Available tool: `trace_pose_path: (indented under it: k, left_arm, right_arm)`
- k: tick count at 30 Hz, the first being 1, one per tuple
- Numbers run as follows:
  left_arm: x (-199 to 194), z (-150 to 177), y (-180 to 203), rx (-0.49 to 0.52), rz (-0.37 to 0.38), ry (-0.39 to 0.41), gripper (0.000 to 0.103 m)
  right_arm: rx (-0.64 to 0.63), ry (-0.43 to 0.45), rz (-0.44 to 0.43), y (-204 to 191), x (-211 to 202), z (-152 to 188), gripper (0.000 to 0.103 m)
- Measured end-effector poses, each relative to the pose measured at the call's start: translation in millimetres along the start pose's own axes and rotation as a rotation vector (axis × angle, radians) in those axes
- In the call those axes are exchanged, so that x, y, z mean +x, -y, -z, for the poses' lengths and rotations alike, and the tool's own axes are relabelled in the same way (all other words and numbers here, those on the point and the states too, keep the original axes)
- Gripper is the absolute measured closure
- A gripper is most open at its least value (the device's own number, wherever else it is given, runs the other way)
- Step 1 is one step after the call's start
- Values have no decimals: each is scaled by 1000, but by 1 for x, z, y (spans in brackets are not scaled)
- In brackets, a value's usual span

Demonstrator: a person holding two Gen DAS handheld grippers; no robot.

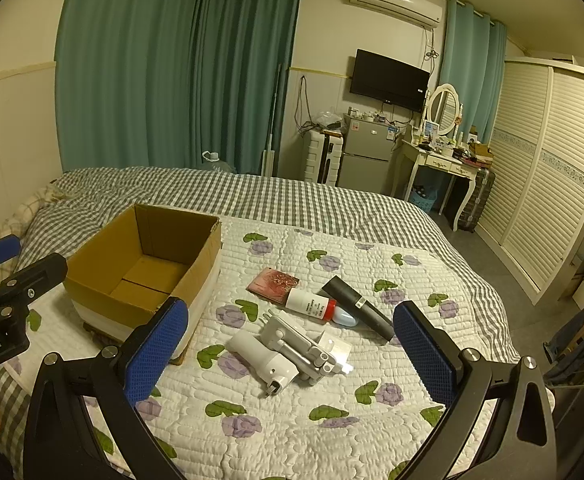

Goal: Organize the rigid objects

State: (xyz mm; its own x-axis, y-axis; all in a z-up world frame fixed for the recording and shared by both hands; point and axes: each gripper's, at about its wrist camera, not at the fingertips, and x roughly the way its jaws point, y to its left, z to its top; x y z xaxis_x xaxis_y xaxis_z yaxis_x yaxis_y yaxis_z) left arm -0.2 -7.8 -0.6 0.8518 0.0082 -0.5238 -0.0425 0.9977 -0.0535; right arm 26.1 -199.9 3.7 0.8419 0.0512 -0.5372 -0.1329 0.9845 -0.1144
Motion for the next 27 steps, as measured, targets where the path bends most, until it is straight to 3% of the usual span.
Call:
trace_pose_path:
  k: [27]
  left_arm:
    - [5,3,-5,-1,-13,9,16]
  right_arm:
    - [-9,9,-8,1,-4,0,0]
